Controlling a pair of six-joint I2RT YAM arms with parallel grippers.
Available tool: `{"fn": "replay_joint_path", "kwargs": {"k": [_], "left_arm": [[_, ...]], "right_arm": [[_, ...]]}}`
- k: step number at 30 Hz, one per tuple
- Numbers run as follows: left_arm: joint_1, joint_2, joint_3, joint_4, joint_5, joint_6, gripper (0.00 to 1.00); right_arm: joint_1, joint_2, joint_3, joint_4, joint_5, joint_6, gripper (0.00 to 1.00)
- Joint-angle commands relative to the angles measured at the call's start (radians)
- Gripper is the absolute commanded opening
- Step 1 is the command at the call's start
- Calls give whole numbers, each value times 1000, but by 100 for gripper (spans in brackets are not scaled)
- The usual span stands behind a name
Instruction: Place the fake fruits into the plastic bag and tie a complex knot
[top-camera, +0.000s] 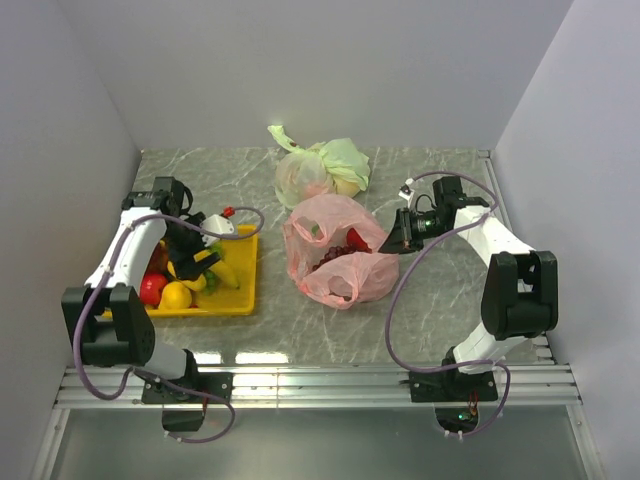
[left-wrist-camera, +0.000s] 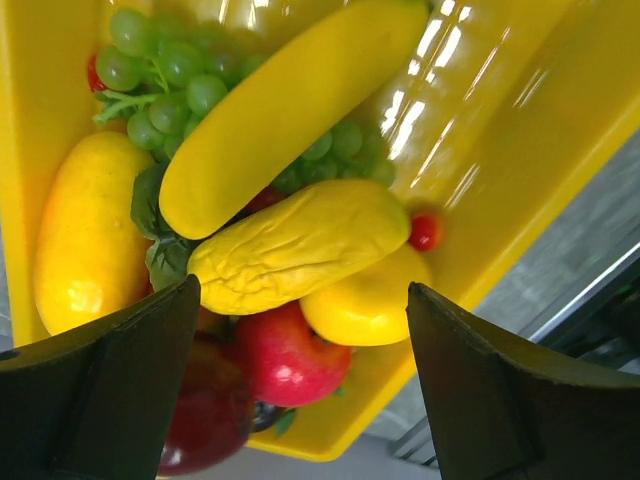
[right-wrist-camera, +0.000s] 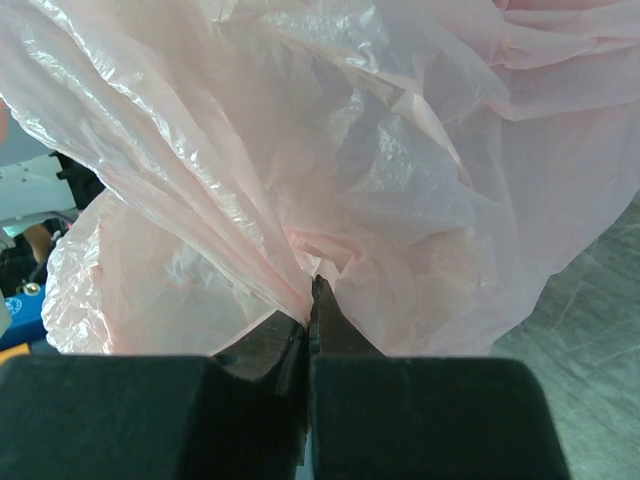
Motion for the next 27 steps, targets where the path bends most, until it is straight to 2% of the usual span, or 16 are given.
{"fn": "replay_joint_path", "kwargs": {"k": [1, 6, 13, 16, 17, 18, 20, 21, 23, 24, 26, 27], "left_arm": [[6, 4, -27, 2, -57, 168, 91], [7, 33, -110, 84, -74, 248, 94], [6, 90, -176, 241, -60, 245, 93], [3, 101, -207, 295, -43, 240, 86], [1, 103, -212, 304, -42, 240, 82], [0, 107, -210, 296, -34, 243, 71], [0, 106, -195, 247, -22, 246, 56], [-2, 95, -170, 229, -10, 246, 41], [0, 64, -120, 183, 35, 243, 29], [-2, 54, -95, 123, 70, 240, 17], [-7, 38, -39, 50, 118, 231, 11], [-11, 29, 27, -39, 139, 223, 8]], "right_arm": [[9, -33, -6, 29, -6, 7, 0], [7, -38, -4, 39, -6, 17, 0], [7, -51, -15, 29, -3, 34, 0], [7, -55, -10, 16, 4, 28, 0], [9, -55, -9, 13, 2, 28, 0], [7, -56, -7, 12, 5, 28, 0], [7, -59, -1, 4, 8, 28, 0], [7, -58, -1, 6, 8, 28, 0], [7, -58, 0, 6, 8, 28, 0], [7, -58, 2, 4, 5, 28, 0], [7, -55, 3, 4, 7, 28, 0], [7, -55, 3, 4, 5, 28, 0]]}}
